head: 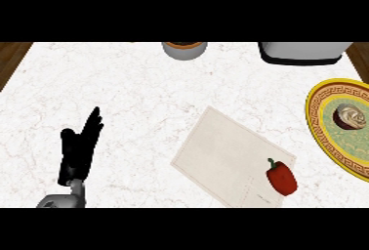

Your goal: Pick the cupcake from the placemat and place it in the plate

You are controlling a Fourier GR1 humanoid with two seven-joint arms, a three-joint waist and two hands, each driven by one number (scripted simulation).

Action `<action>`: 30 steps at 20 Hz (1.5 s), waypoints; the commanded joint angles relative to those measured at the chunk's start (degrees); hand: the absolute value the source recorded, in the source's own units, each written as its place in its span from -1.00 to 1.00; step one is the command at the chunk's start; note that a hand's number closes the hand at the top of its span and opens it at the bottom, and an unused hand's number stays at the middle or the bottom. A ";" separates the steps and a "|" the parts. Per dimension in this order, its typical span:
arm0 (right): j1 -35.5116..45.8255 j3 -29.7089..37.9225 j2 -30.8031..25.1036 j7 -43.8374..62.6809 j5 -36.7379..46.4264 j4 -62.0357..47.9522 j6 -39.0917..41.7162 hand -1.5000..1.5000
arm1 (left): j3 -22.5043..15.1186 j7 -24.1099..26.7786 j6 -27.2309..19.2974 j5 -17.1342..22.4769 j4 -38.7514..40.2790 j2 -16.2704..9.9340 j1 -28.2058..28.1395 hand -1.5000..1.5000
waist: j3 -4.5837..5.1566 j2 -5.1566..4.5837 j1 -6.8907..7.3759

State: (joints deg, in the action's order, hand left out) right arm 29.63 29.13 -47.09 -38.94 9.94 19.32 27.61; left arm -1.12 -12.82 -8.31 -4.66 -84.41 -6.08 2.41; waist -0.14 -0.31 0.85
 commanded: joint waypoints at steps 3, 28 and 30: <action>1.02 -0.73 0.39 -5.63 -0.45 -1.60 3.52 -1.00 | 1.23 1.55 1.29 0.64 0.36 -0.95 -0.72 0.00 | 0.01 -0.03 0.19; -0.42 -3.39 -3.57 -8.77 3.00 -10.00 -7.57 -1.00 | 0.24 -0.33 1.21 -0.85 -0.21 1.56 0.89 0.00 | -0.09 -0.24 0.43; -0.66 -2.96 -3.46 -9.36 2.89 -10.66 -9.03 -1.00 | -0.08 0.33 1.42 -1.21 -1.85 1.14 -1.67 0.00 | -0.16 -0.35 0.91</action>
State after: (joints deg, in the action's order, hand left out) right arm 28.89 25.80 -49.06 -47.04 12.91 9.63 17.33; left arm -0.47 -13.37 -6.57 -5.27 -85.56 -5.58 1.99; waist -0.26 -0.59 1.49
